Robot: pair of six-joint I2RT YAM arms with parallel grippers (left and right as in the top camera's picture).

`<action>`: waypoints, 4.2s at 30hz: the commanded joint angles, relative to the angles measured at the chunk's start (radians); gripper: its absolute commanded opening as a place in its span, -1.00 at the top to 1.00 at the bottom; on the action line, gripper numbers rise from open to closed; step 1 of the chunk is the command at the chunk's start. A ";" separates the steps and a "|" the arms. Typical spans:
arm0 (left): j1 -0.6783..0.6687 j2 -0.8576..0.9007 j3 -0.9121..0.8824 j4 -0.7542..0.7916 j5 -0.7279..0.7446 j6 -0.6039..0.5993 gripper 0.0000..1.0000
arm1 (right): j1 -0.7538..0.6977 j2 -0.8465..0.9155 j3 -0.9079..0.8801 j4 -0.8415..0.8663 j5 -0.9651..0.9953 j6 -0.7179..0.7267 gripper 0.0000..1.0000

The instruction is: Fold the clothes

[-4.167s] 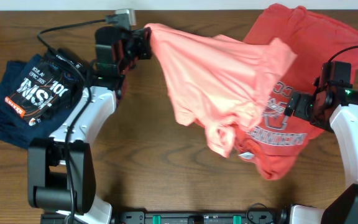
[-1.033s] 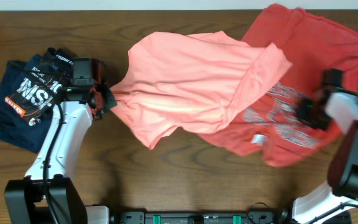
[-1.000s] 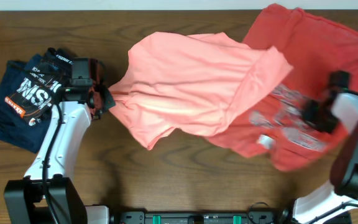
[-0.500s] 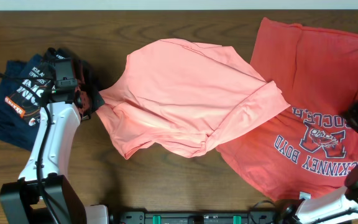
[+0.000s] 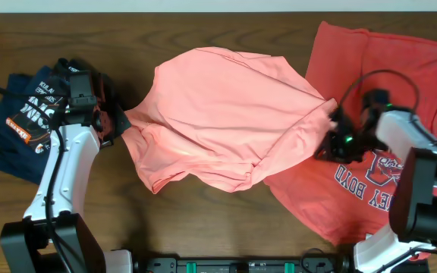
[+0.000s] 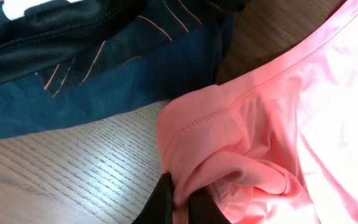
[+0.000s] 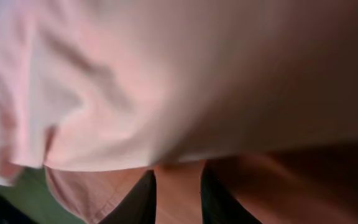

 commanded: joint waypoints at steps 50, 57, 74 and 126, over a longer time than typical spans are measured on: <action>-0.023 0.004 0.005 -0.217 0.289 0.059 -0.40 | -0.109 -0.011 0.195 0.125 0.233 0.198 -0.25; -0.091 0.005 -0.085 -0.217 0.295 0.017 -0.43 | -0.018 -0.011 0.195 0.212 0.268 0.233 -0.43; -0.140 0.010 -0.325 0.180 0.182 -0.055 -0.38 | 0.018 -0.004 0.195 0.288 0.266 0.261 -0.53; -0.140 0.071 -0.328 0.279 0.182 -0.054 0.63 | -0.449 0.233 0.439 0.268 0.163 0.279 0.39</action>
